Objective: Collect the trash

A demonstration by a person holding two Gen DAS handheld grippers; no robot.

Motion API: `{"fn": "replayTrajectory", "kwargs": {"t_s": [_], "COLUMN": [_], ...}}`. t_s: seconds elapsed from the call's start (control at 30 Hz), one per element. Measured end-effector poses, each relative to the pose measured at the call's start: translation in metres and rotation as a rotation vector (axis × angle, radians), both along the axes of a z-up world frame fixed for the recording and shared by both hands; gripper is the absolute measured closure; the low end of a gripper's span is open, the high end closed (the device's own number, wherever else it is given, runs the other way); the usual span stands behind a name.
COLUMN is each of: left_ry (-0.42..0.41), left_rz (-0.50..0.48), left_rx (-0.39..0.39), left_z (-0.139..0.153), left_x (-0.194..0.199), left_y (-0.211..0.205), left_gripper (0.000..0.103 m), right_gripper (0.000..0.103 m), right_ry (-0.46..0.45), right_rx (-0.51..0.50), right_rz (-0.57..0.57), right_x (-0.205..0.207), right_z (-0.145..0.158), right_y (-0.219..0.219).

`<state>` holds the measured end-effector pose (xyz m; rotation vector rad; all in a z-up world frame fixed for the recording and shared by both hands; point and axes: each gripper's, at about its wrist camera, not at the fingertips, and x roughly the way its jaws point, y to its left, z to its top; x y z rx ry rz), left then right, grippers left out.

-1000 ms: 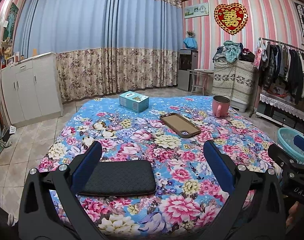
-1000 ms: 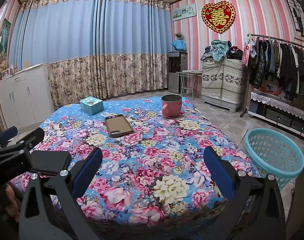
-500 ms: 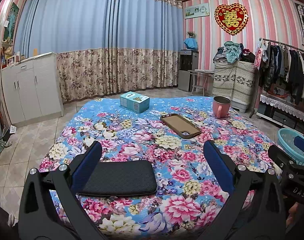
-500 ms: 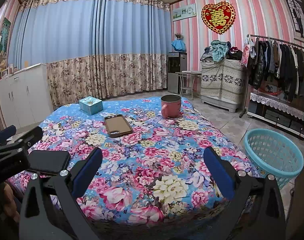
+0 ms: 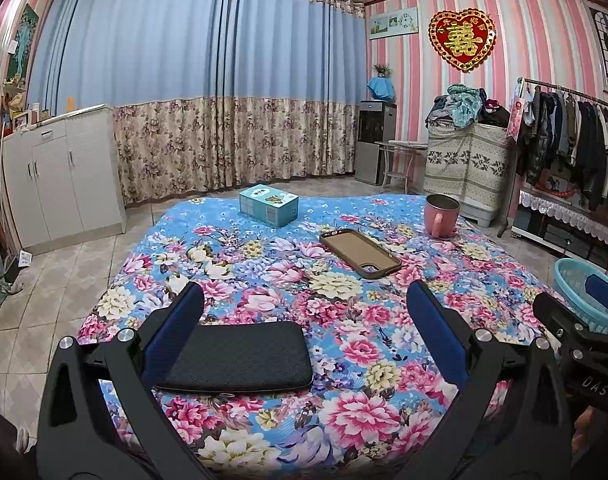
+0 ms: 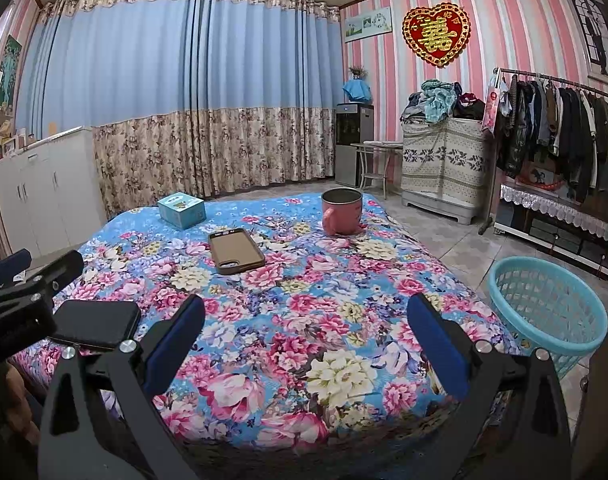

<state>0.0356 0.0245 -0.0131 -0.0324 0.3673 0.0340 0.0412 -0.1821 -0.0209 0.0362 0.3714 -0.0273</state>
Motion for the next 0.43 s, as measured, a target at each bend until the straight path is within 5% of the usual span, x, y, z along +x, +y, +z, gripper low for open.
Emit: {"fn": "replayTrajectory", "kwargs": {"t_s": [0.43], "left_ry": [0.001], "left_rz": [-0.009], "left_rx": [0.0], "left_z": [0.0017], "left_x": [-0.0013], "left_y": [0.0001], "left_gripper": [0.005], "right_gripper": [0.004], "right_ry": [0.001], "right_rx": [0.001], "right_rz": [-0.001], "right_x": [-0.0007], "right_z": [0.0], "right_y": [0.0003]}}
